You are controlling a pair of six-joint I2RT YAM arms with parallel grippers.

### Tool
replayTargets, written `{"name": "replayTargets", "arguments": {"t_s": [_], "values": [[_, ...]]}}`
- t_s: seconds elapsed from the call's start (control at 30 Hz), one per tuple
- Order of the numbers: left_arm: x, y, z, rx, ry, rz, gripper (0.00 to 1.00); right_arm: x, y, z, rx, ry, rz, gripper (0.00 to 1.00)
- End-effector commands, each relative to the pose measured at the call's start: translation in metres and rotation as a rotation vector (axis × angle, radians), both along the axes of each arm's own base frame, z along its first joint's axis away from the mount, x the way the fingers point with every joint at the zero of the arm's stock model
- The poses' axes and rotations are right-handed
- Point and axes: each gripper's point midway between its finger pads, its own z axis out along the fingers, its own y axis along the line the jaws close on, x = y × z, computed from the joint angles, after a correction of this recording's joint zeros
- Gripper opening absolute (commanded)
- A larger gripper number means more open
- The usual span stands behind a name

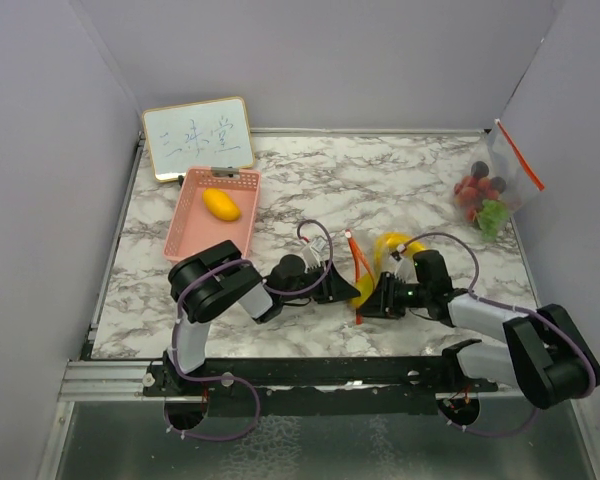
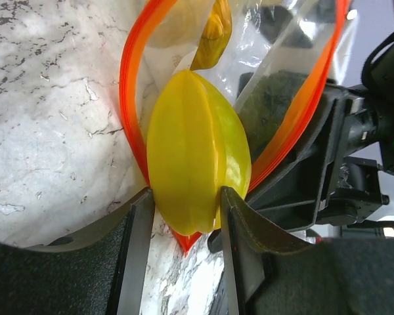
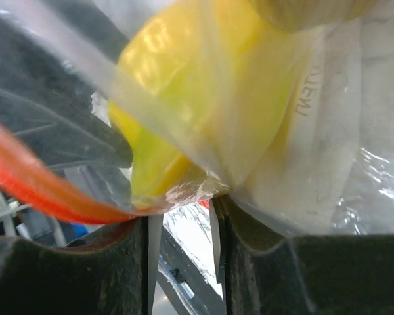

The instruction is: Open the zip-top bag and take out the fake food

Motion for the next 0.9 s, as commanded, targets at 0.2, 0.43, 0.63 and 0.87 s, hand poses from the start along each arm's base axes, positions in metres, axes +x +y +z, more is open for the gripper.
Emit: {"name": "replayTargets", "arguments": {"t_s": [0.2, 0.43, 0.63, 0.87], "values": [[-0.017, 0.004, 0.031, 0.043, -0.113, -0.109, 0.37, 0.057, -0.03, 0.039, -0.22, -0.23, -0.173, 0.42], [-0.013, 0.024, 0.037, 0.096, -0.139, -0.071, 0.37, 0.069, -0.031, 0.048, -0.245, -0.244, -0.195, 0.42], [0.001, 0.061, 0.026, 0.246, -0.189, 0.019, 0.4, 0.088, -0.042, 0.07, -0.316, -0.3, -0.243, 0.43], [0.03, 0.079, 0.023, 0.334, -0.224, 0.085, 0.62, 0.108, -0.033, 0.064, -0.299, -0.278, -0.252, 0.61]]}}
